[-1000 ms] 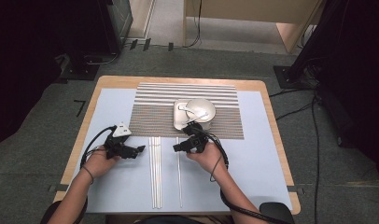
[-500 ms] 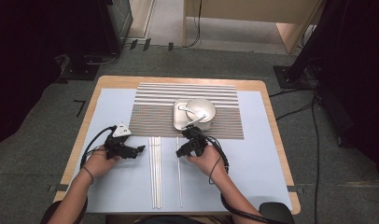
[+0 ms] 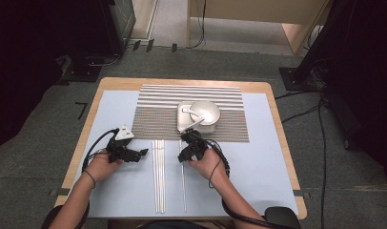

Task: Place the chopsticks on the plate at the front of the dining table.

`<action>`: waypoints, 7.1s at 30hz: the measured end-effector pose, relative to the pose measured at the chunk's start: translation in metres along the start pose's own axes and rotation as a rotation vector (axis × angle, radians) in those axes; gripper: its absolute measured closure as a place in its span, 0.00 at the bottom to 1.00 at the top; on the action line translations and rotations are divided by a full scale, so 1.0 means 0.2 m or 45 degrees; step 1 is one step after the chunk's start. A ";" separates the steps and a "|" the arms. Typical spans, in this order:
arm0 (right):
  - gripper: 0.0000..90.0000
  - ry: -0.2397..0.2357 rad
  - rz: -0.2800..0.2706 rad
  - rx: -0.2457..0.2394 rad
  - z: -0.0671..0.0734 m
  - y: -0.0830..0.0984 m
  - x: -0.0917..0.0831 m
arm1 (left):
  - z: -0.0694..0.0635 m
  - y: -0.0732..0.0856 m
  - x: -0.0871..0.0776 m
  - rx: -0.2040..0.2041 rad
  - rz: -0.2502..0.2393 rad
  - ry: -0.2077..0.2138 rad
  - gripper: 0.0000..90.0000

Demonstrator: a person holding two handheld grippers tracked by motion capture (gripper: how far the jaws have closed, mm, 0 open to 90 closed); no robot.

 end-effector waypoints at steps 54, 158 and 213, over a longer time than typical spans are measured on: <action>0.92 0.071 0.145 -0.089 0.01 0.02 0.00 | 0.00 0.00 0.00 -0.001 0.000 0.000 0.13; 0.95 -0.011 0.123 -0.112 -0.03 0.00 -0.14 | 0.00 0.00 0.00 -0.001 0.001 -0.001 0.13; 0.95 -0.079 0.000 0.032 -0.26 -0.22 -0.26 | 0.00 0.00 0.00 -0.002 0.001 0.000 0.13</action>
Point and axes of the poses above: each handheld gripper's, and its own axes: x roughly forward along the jaws, y roughly out of its underside, z roughly to its left, the point moved 2 cm from there along x, roughly forward along the jaws, and after that the axes turned 14 degrees about z, right-handed, at the moved point
